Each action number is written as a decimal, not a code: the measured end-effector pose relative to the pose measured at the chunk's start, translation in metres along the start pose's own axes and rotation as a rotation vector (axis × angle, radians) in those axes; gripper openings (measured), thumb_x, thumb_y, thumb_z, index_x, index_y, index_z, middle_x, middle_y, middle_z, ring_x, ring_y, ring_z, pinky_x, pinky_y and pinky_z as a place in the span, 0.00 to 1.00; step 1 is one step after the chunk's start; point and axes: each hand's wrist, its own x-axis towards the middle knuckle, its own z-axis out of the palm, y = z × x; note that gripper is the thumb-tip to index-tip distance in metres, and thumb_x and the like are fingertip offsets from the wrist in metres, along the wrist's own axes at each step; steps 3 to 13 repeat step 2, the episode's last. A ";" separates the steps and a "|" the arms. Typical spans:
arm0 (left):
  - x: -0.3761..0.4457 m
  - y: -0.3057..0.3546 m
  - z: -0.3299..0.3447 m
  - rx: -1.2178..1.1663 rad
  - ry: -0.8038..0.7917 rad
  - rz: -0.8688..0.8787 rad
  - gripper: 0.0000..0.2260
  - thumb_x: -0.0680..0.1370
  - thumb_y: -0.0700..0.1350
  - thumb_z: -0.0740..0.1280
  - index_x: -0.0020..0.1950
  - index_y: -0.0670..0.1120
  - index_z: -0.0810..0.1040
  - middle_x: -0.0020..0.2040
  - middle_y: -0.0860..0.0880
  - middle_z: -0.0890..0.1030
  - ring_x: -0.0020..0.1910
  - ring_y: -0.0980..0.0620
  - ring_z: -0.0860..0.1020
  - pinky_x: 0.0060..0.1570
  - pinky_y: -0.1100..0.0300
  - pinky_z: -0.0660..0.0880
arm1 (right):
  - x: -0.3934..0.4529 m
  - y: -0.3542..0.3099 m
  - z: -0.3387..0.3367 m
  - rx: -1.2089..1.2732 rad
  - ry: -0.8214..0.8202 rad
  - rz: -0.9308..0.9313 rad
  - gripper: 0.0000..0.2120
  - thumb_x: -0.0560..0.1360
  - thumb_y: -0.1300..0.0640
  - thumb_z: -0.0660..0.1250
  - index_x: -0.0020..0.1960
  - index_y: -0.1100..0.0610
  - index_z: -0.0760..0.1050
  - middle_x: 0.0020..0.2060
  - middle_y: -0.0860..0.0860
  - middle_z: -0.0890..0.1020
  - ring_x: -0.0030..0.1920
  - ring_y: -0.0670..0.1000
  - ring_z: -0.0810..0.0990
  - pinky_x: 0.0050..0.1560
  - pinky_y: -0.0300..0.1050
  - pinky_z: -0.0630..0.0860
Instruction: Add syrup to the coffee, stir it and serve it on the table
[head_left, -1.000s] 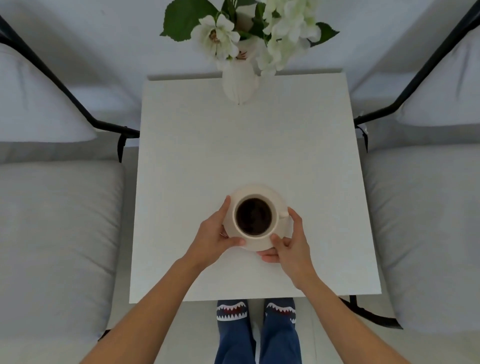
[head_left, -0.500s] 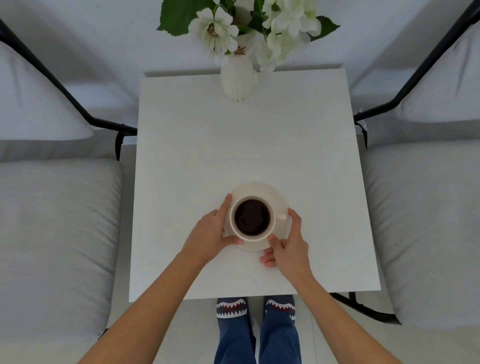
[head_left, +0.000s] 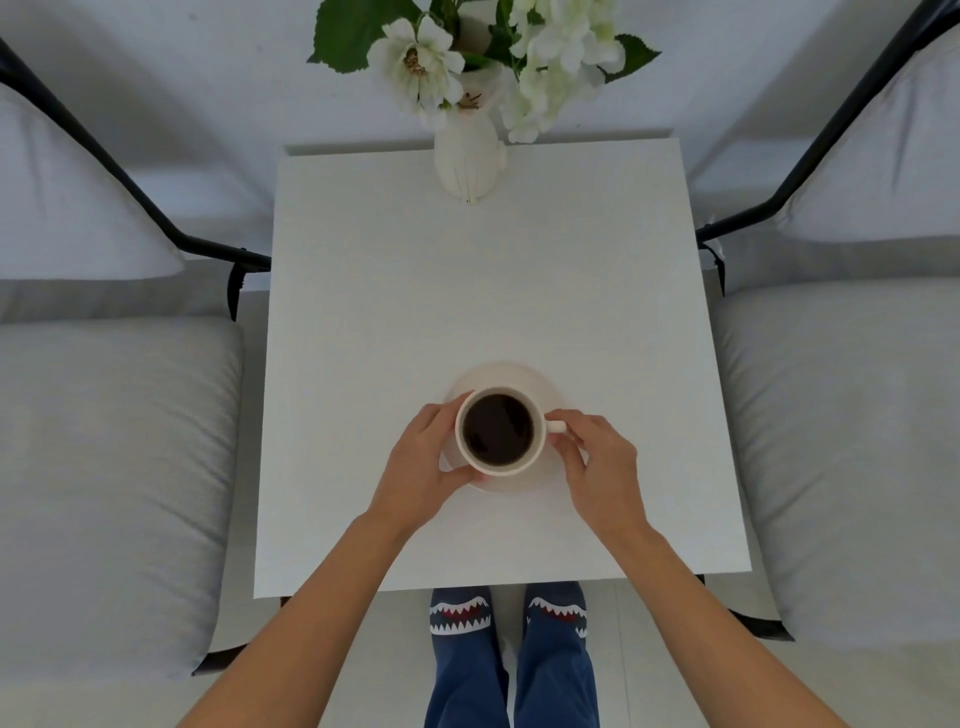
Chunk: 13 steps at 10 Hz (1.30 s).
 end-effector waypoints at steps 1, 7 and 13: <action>0.001 0.001 0.003 0.020 -0.015 -0.020 0.36 0.73 0.45 0.80 0.78 0.53 0.68 0.68 0.48 0.75 0.66 0.50 0.73 0.65 0.59 0.69 | 0.001 0.000 -0.002 0.034 -0.027 0.041 0.11 0.80 0.65 0.66 0.60 0.57 0.81 0.48 0.55 0.84 0.45 0.47 0.78 0.48 0.24 0.69; -0.001 0.003 0.001 0.001 -0.006 -0.051 0.39 0.73 0.44 0.80 0.81 0.51 0.65 0.67 0.49 0.72 0.64 0.52 0.73 0.64 0.61 0.68 | 0.002 -0.008 -0.013 0.075 -0.077 0.089 0.17 0.80 0.66 0.65 0.67 0.57 0.75 0.51 0.56 0.84 0.50 0.52 0.81 0.55 0.43 0.77; -0.001 0.003 0.001 0.001 -0.006 -0.051 0.39 0.73 0.44 0.80 0.81 0.51 0.65 0.67 0.49 0.72 0.64 0.52 0.73 0.64 0.61 0.68 | 0.002 -0.008 -0.013 0.075 -0.077 0.089 0.17 0.80 0.66 0.65 0.67 0.57 0.75 0.51 0.56 0.84 0.50 0.52 0.81 0.55 0.43 0.77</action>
